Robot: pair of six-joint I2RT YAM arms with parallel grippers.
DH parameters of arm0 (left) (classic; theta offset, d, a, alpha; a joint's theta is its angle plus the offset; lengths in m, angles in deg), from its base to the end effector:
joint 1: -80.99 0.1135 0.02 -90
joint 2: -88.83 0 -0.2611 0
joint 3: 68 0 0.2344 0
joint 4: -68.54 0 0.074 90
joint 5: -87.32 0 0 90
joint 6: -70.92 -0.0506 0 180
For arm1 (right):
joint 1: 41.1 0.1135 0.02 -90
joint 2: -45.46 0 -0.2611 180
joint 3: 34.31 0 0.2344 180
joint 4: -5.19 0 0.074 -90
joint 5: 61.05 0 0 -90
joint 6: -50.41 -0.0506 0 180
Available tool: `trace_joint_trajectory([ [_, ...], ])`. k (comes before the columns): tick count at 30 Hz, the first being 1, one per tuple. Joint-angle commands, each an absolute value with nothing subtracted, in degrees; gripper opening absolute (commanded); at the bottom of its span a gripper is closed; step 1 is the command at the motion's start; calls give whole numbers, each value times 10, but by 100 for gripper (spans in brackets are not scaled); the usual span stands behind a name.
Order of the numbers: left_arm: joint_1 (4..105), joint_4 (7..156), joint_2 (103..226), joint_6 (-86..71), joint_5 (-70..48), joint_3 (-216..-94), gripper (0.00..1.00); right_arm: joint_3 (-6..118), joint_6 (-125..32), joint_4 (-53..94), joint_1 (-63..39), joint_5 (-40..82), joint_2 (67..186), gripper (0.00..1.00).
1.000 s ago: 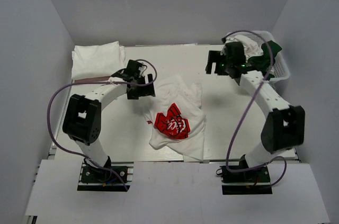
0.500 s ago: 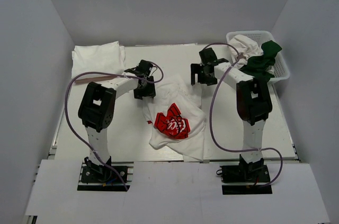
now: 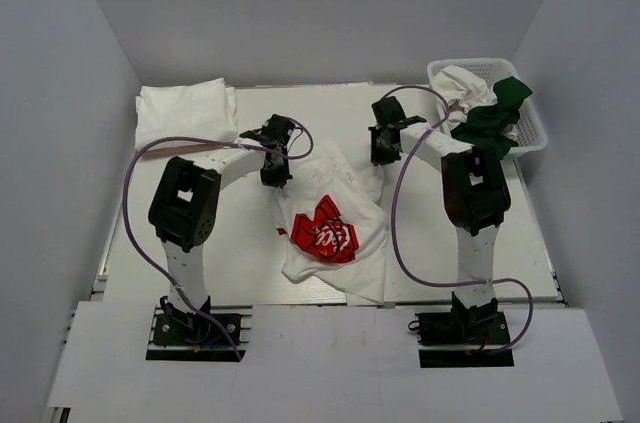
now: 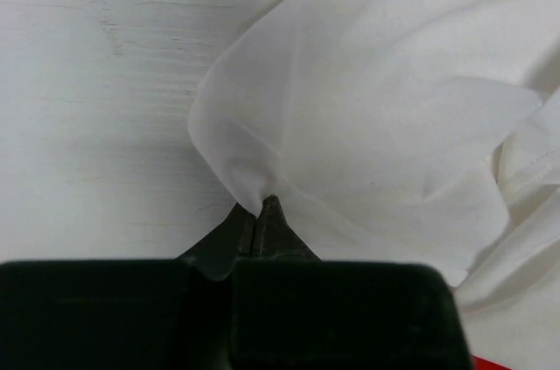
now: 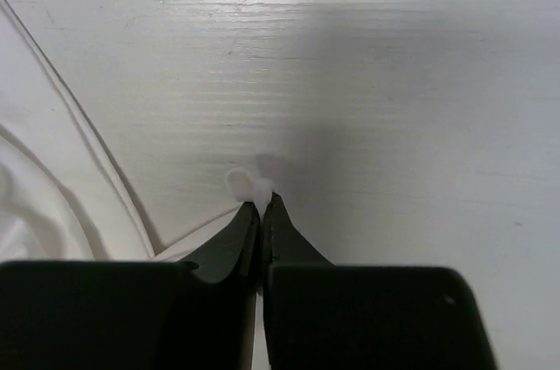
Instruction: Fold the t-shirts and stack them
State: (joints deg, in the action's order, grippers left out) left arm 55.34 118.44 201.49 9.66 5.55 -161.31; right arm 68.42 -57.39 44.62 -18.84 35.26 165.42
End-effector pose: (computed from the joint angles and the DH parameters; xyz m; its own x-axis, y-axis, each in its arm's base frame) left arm 0.3508 -0.1604 0.1607 -0.9232 -0.0846 -0.3750 -0.0698 0.9962 -0.0530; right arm 0.4117 0.1625 0.1664 -0.8342 -0.0131 -0.5514 -0.0689 0.9944 0.0806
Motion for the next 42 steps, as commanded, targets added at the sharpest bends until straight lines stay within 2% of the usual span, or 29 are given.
trace_joint_trajectory([
  [1,552,1192,1929,91,115,-1644,0,683,-574,424,-194,429,1559,0],
  [12,565,1181,1658,98,369,-1639,0,629,-525,334,-215,768,1291,0],
  [18,565,1169,1556,78,492,-1633,0,604,-403,167,-240,920,1209,0],
  [20,565,1163,1528,65,512,-1641,0,601,-350,110,-248,934,1187,0],
  [23,565,1120,1495,16,490,-1650,0,607,-286,56,-250,914,1143,0],
  [29,559,1046,1407,-33,337,-1656,0,647,-272,54,-250,836,1060,0],
  [36,566,1041,1373,-64,207,-1723,0,693,-288,107,-248,739,986,0],
  [42,566,1053,1351,-81,153,-1783,0,707,-341,185,-248,646,914,0],
])
